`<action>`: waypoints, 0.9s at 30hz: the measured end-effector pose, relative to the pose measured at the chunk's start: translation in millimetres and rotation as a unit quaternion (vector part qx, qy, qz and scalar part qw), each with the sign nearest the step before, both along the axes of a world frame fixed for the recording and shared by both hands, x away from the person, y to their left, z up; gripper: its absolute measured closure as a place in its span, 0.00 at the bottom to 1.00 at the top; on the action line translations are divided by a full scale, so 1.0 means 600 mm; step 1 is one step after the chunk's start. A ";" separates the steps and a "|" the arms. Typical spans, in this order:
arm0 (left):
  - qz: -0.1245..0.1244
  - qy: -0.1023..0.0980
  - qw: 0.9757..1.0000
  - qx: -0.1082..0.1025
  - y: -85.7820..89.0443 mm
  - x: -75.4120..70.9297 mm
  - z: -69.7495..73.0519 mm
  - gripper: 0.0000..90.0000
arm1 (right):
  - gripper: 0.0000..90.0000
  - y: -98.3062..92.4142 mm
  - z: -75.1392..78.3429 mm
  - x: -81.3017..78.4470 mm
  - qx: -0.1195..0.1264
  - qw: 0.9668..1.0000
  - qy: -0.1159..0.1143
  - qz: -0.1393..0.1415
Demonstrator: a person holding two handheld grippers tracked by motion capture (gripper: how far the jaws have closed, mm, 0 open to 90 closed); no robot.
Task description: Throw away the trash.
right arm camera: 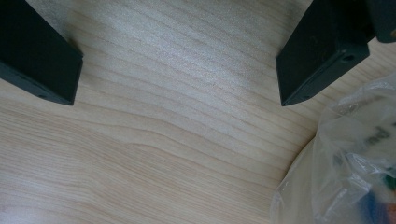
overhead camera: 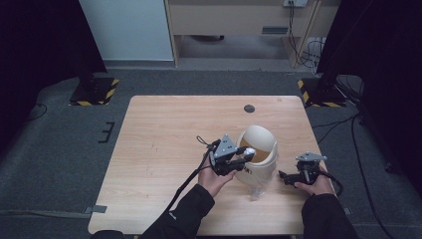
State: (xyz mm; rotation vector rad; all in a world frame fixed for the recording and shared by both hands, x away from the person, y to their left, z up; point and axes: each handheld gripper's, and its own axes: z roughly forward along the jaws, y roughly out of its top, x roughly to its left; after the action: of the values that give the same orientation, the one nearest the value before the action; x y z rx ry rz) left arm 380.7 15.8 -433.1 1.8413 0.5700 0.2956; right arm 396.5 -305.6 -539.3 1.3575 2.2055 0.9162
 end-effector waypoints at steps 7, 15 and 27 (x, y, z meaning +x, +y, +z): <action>-0.006 -0.001 1.000 -0.002 0.001 -0.001 0.001 0.64 | 0.01 0.000 0.000 0.000 0.000 1.000 0.000 0.000; -0.011 -0.005 1.000 -0.002 0.015 -0.007 0.014 0.57 | 0.01 0.000 0.000 0.000 0.000 1.000 0.000 0.000; -0.009 -0.015 1.000 0.021 0.062 -0.022 0.026 0.49 | 0.01 0.000 0.000 0.000 0.000 1.000 0.000 0.000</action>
State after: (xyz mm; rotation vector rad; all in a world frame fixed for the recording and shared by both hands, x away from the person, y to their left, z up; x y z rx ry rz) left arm 367.6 52.7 -417.4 1.8788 0.5291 0.3259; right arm 396.4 -305.5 -539.3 1.3585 2.2049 0.9169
